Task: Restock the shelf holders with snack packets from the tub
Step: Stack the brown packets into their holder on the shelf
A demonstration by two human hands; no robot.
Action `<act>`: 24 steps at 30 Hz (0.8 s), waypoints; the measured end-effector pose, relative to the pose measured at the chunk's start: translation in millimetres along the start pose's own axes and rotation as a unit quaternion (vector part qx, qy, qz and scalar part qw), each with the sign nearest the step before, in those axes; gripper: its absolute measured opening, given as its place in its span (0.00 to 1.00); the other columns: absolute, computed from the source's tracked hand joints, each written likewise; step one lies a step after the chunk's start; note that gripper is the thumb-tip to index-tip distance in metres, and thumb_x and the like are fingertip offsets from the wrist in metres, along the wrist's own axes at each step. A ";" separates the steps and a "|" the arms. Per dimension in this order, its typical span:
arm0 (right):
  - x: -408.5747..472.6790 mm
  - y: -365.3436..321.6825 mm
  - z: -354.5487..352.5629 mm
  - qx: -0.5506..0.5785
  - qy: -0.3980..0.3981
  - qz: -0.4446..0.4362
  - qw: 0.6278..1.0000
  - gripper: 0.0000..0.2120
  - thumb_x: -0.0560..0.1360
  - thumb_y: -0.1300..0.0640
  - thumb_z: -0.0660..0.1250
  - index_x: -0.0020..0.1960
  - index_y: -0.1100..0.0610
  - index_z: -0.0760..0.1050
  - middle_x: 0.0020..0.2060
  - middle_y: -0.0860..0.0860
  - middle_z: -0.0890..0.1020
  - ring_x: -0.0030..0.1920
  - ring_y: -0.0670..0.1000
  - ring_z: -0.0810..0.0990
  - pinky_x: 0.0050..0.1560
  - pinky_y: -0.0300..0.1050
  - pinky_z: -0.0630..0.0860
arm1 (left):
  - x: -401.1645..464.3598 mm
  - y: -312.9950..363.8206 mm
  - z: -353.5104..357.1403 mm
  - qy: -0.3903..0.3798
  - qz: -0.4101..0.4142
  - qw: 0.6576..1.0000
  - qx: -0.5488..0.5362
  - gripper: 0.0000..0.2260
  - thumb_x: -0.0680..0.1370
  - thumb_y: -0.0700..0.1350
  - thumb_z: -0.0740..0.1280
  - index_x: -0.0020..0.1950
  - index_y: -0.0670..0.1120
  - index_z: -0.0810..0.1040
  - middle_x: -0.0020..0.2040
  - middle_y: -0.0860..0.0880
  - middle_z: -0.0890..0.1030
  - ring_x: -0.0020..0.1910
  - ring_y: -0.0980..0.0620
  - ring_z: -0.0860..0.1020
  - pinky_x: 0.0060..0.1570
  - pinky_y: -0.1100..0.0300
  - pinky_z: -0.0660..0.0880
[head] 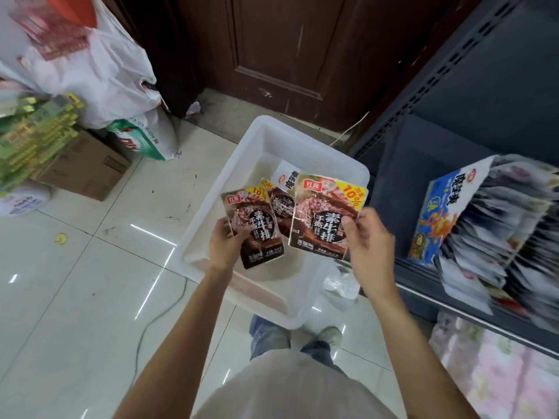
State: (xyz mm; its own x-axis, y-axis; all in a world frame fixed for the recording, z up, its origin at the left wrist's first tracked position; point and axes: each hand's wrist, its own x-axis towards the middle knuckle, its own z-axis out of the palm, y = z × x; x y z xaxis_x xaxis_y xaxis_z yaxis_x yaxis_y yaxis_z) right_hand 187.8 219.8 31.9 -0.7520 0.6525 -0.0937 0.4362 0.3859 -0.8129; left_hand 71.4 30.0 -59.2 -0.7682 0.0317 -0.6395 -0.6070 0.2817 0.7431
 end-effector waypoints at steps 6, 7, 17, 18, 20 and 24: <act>-36.8 2.3 -71.1 0.128 0.030 -0.004 0.991 0.03 0.80 0.59 0.62 0.50 0.57 0.68 0.38 0.63 0.79 0.40 0.62 0.78 0.39 0.55 0.74 | -68.4 42.3 18.9 -0.071 0.028 0.977 -0.199 0.12 0.76 0.34 0.64 0.55 0.47 0.78 0.51 0.46 0.84 0.50 0.45 0.82 0.50 0.51 0.78; -43.3 3.5 -82.9 0.146 0.038 -0.009 0.988 0.04 0.80 0.59 0.61 0.52 0.51 0.69 0.41 0.60 0.81 0.43 0.59 0.81 0.41 0.52 0.76 | -82.2 47.6 26.2 -0.083 0.032 0.972 -0.217 0.12 0.76 0.34 0.63 0.56 0.46 0.78 0.52 0.45 0.83 0.50 0.44 0.81 0.52 0.49 0.77; -125.7 80.3 -242.4 0.310 0.180 0.030 0.933 0.04 0.78 0.54 0.63 0.48 0.45 0.74 0.37 0.41 0.80 0.40 0.42 0.75 0.45 0.42 0.71 | -236.5 58.1 132.8 -0.183 0.092 0.956 -0.211 0.08 0.78 0.41 0.64 0.56 0.45 0.77 0.46 0.47 0.85 0.42 0.48 0.83 0.40 0.55 0.80; -137.0 93.1 -262.0 0.305 0.184 0.034 0.934 0.02 0.76 0.52 0.65 0.48 0.45 0.73 0.37 0.42 0.80 0.38 0.41 0.75 0.43 0.39 0.71 | -254.5 52.4 149.0 -0.209 0.101 0.952 -0.199 0.10 0.77 0.45 0.66 0.58 0.45 0.77 0.49 0.46 0.85 0.46 0.47 0.83 0.41 0.54 0.80; -158.6 116.4 -300.8 0.301 0.192 0.032 0.934 0.07 0.72 0.50 0.68 0.49 0.44 0.73 0.36 0.41 0.82 0.35 0.38 0.75 0.36 0.32 0.71 | -289.5 41.2 182.2 -0.249 0.129 0.944 -0.174 0.18 0.73 0.50 0.70 0.60 0.47 0.76 0.53 0.46 0.84 0.50 0.47 0.83 0.42 0.55 0.80; -193.3 167.0 -371.0 0.325 0.262 0.026 0.908 0.12 0.75 0.64 0.67 0.47 0.48 0.71 0.38 0.41 0.84 0.37 0.38 0.80 0.35 0.32 0.76 | -344.7 38.4 248.3 -0.300 0.201 0.923 -0.134 0.23 0.70 0.50 0.72 0.63 0.48 0.74 0.55 0.47 0.83 0.54 0.47 0.82 0.46 0.54 0.80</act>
State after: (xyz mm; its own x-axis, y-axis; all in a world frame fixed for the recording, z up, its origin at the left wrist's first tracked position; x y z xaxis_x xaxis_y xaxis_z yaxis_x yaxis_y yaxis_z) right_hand 589.3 400.1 127.5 -0.3263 0.9453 0.0065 -0.0473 -0.0095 -0.9988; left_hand 363.5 268.1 140.9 -0.7401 0.6295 -0.2366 -0.3888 -0.1135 0.9143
